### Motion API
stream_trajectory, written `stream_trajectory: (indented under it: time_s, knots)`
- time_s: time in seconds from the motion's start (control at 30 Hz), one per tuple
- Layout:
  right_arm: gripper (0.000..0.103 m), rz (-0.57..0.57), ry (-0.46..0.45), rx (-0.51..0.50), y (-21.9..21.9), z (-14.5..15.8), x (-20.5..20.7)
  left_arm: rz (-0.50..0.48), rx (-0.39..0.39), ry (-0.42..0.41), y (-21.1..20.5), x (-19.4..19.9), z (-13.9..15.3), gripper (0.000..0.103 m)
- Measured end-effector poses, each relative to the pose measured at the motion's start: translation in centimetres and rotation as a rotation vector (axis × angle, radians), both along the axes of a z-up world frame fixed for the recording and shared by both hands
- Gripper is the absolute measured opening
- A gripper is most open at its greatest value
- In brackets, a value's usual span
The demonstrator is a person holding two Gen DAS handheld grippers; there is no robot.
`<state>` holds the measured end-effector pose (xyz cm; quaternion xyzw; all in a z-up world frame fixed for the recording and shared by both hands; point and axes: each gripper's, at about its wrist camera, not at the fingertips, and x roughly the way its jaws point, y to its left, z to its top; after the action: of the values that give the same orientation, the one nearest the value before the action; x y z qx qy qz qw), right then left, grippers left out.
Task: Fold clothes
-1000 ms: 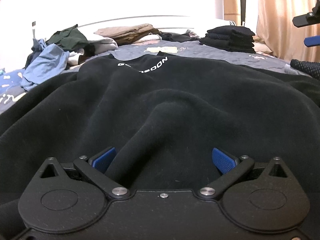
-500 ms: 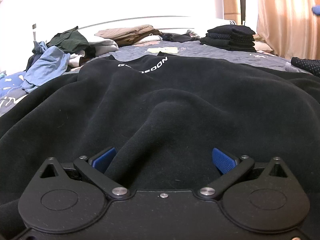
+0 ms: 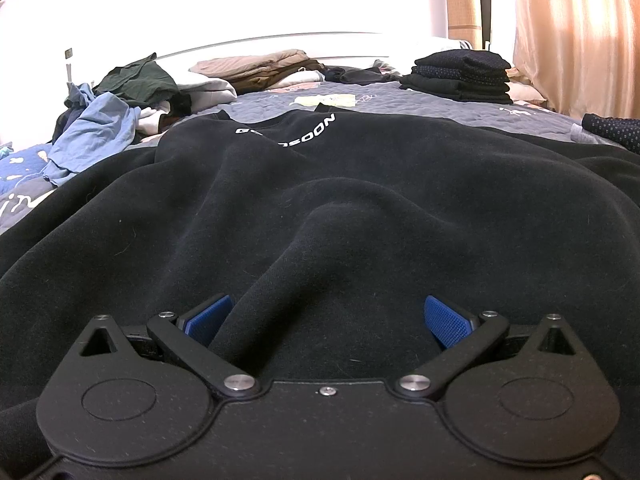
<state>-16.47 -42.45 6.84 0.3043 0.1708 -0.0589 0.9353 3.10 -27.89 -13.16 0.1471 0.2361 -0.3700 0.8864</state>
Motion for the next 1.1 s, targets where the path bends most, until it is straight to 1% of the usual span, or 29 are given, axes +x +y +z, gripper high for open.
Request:
stream_trajectory:
  time_s: [0.13, 0.33, 0.43, 0.57, 0.87, 1.1]
  knots:
    - [0.077, -0.002, 0.031, -0.005, 0.1, -0.9, 0.9, 0.000, 0.000, 0.000, 0.0, 0.0, 0.0, 0.103]
    - [0.077, -0.034, 0.081, -0.020, -0.1, -2.5, 2.0, 0.000, 0.000, 0.000, 0.0, 0.0, 0.0, 0.103]
    - [0.077, -0.051, 0.101, -0.056, 0.0, -3.0, 2.3, 0.000, 0.000, 0.000, 0.0, 0.0, 0.0, 0.103]
    - [0.077, -0.052, 0.137, -0.031, -0.4, -3.9, 3.2, 0.000, 0.000, 0.000, 0.0, 0.1, 0.0, 0.103]
    - [0.077, -0.052, 0.176, -0.059, -0.1, -5.1, 4.2, 0.000, 0.000, 0.000, 0.0, 0.0, 0.0, 0.103]
    - [0.077, -0.047, 0.167, -0.041, -0.2, -5.1, 3.9, 0.001, 0.000, 0.000, 0.0, 0.0, 0.0, 0.103]
